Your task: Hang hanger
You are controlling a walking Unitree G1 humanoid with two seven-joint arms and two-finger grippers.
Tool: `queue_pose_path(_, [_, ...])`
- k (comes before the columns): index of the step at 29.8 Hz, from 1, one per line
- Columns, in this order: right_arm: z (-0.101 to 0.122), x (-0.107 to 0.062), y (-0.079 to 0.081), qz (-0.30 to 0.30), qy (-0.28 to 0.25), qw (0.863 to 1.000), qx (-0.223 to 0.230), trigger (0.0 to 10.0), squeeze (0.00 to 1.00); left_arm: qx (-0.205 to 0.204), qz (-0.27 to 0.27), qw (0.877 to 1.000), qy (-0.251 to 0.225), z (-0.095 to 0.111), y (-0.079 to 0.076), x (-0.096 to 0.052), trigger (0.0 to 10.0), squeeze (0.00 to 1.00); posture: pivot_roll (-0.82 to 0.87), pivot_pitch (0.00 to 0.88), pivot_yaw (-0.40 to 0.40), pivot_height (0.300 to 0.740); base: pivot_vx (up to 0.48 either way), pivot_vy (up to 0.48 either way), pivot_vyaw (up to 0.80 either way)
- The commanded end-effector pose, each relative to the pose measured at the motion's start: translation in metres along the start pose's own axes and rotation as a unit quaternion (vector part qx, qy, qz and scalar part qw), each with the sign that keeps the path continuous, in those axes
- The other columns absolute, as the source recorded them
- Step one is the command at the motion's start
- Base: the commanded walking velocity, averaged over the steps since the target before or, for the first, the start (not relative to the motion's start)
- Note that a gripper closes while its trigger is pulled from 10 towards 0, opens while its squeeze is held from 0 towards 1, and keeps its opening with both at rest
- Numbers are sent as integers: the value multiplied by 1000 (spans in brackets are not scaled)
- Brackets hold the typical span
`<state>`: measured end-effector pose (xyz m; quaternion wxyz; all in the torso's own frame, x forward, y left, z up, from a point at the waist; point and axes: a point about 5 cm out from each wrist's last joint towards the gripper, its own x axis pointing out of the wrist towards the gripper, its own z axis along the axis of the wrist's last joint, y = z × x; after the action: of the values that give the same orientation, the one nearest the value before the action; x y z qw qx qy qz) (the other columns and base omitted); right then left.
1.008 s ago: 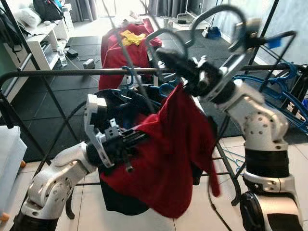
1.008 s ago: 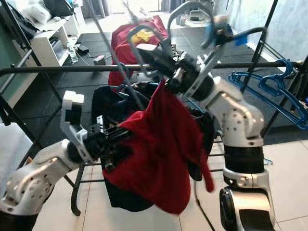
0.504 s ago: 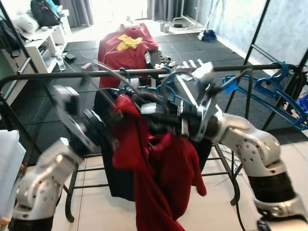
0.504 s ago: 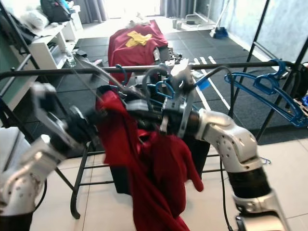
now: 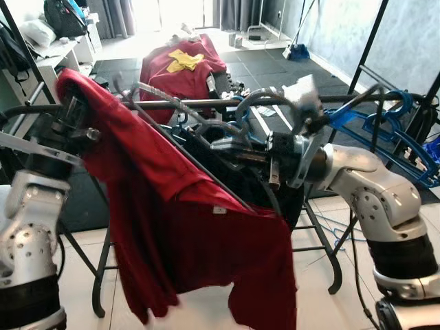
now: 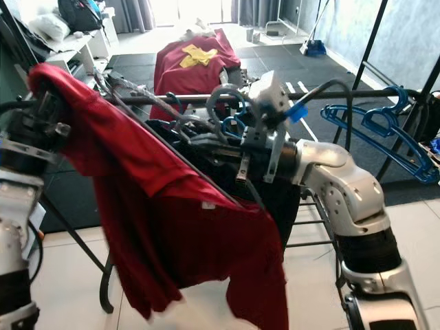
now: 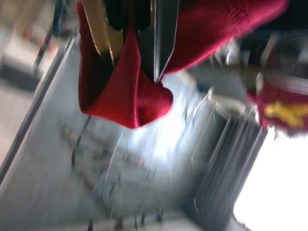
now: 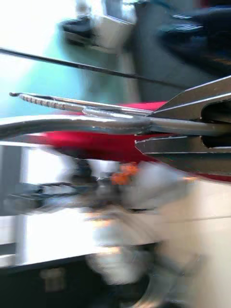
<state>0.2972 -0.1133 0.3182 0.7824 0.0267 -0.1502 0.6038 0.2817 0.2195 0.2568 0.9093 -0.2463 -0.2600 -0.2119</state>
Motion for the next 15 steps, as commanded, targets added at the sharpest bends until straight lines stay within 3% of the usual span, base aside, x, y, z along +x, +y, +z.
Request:
queue_pose_path(1, [24, -6, -9, -28, -67, 997, -1, 0, 0, 15, -18, 998, 66, -20, -3, -7, 9686, 0, -132, 44, 25, 740, 0, 0, 0])
queue_pose_path(3, [24, -6, -9, -28, -67, 997, -1, 0, 0, 15, -18, 998, 66, -20, -3, -7, 9686, 0, -132, 44, 25, 740, 0, 0, 0])
queue_pose_path(4, [30, -9, -15, -48, -114, 992, 21, 0, 0, 29, -27, 990, 133, -42, -2, -22, 10000, 0, -135, 46, 26, 740, 0, 0, 0])
queue_pose_path(6, [30, -9, -16, -51, -121, 991, 25, 0, 0, 31, -28, 989, 144, -46, -1, -25, 10000, 0, -135, 46, 26, 740, 0, 0, 0])
queue_pose_path(7, [21, -11, -20, -72, -92, 993, 20, 0, 0, 32, -26, 984, 175, -57, 0, -35, 10000, 0, -131, 49, 26, 740, 0, 0, 0])
queue_pose_path(8, [21, -11, -20, -72, -92, 993, 20, 0, 0, 32, -26, 984, 175, -57, 0, -35, 10000, 0, -131, 49, 26, 740, 0, 0, 0])
queue_pose_path(10, [-2, -15, -26, -116, -23, 993, 15, 353, 0, 36, 0, 978, 203, -67, 5, -49, 10000, 0, -131, 49, 28, 740, 0, 0, 0])
queue_pose_path(11, [-18, -22, -31, -152, 11, 988, 26, 9686, 0, 45, 45, 977, 206, -67, 17, -56, 10000, 0, -125, 50, 24, 740, 0, 0, 0])
queue_pose_path(12, [-28, -27, -34, -175, 23, 984, 40, 10000, 0, 54, 81, 974, 206, -66, 27, -62, 10000, 0, -125, 50, 24, 740, 0, 0, 0])
queue_pose_path(13, [-28, -27, -34, -175, 23, 984, 40, 10000, 0, 54, 81, 974, 206, -66, 27, -62, 10000, 0, -125, 50, 24, 740, 0, 0, 0])
queue_pose_path(15, [-42, -39, -39, -216, 0, 971, 106, 10000, 0, 50, 115, 967, 222, -70, 36, -75, 10000, 0, -119, 59, 25, 740, 0, 0, 0])
